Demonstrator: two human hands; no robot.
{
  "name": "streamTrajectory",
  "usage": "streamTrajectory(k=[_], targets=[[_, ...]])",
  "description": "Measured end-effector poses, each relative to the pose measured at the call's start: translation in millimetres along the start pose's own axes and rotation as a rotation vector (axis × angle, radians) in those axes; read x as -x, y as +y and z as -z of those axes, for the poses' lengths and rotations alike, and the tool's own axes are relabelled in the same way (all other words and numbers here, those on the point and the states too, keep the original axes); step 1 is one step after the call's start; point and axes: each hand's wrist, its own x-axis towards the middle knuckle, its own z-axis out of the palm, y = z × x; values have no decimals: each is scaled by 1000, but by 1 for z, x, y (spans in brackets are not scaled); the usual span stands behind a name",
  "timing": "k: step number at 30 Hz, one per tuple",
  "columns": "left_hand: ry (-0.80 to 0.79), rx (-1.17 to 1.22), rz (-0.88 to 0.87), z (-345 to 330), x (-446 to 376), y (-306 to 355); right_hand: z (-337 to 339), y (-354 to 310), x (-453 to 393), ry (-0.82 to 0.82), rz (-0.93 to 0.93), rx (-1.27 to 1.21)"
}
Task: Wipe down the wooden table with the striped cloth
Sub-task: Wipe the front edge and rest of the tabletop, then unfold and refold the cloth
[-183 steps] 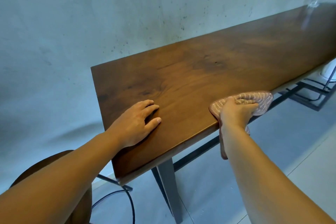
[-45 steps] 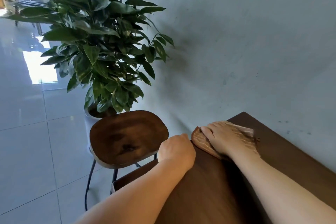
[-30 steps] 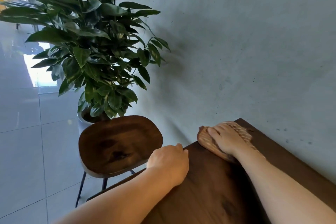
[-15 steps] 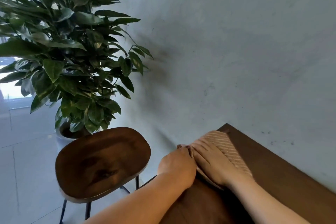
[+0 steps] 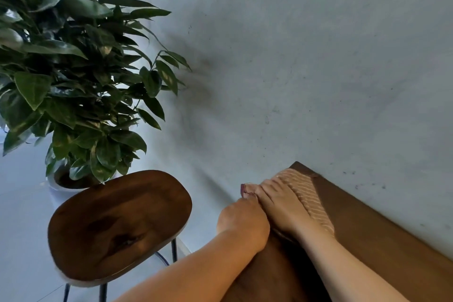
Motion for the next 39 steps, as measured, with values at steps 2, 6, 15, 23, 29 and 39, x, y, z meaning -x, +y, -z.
streamTrajectory(k=[2, 6, 15, 23, 29, 39], targets=[[1, 16, -6, -2, -5, 3, 4, 13, -11, -14, -23, 6], [-31, 3, -37, -7, -14, 13, 2, 47, -48, -116, -225, 21], [35, -22, -109, -20, -26, 15, 2, 81, -67, -19, -566, -160], [59, 28, -102, -19, -22, 14, 1, 68, -13, 7, -916, -260], [83, 1, -171, -18, -22, 17, 10, 48, 39, 12, -1061, -325], [17, 212, -314, -13, -29, 81, 49, 78, 126, 374, -957, -499]])
